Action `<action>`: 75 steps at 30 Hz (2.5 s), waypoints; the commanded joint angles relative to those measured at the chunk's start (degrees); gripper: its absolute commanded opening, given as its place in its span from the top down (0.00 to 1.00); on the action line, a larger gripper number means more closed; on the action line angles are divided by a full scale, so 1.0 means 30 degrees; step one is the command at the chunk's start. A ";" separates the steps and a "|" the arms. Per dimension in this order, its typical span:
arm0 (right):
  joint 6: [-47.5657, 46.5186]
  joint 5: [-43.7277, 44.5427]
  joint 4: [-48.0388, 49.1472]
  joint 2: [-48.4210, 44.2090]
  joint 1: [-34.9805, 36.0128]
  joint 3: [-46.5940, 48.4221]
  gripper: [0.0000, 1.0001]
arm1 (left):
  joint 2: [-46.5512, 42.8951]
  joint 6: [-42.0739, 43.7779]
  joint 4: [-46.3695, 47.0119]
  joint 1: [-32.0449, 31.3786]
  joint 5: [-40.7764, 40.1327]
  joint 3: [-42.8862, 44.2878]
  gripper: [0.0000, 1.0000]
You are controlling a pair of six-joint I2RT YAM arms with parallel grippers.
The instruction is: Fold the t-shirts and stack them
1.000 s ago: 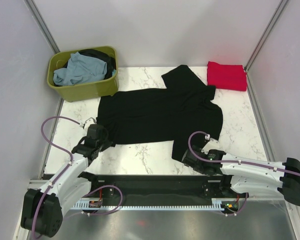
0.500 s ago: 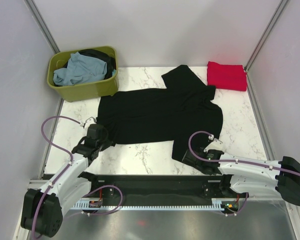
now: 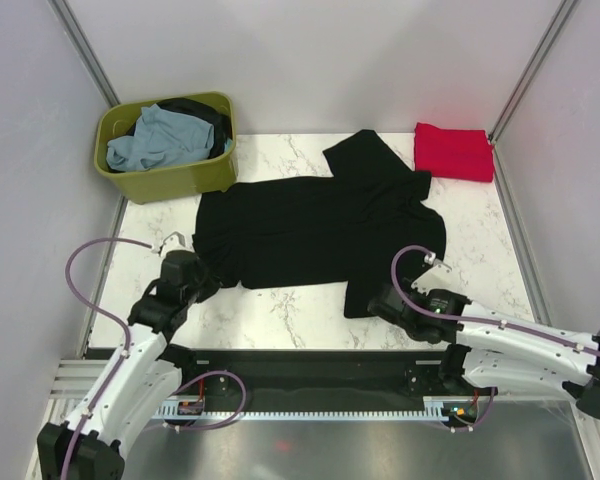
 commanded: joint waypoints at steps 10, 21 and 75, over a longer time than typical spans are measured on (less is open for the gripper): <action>0.0024 0.5081 -0.7150 -0.5058 -0.0033 0.4997 1.00 | -0.1934 0.0277 -0.7809 0.0087 0.0664 0.7124 0.98; -0.0004 0.5933 -0.9323 -0.7788 -0.0033 0.6759 1.00 | -0.2169 0.1975 -1.2643 0.0087 -0.0127 0.9353 0.98; -2.2182 -0.2036 1.0013 1.4528 -1.4562 1.4784 1.00 | 1.8804 0.7075 -0.6085 0.6034 0.1278 1.6091 0.98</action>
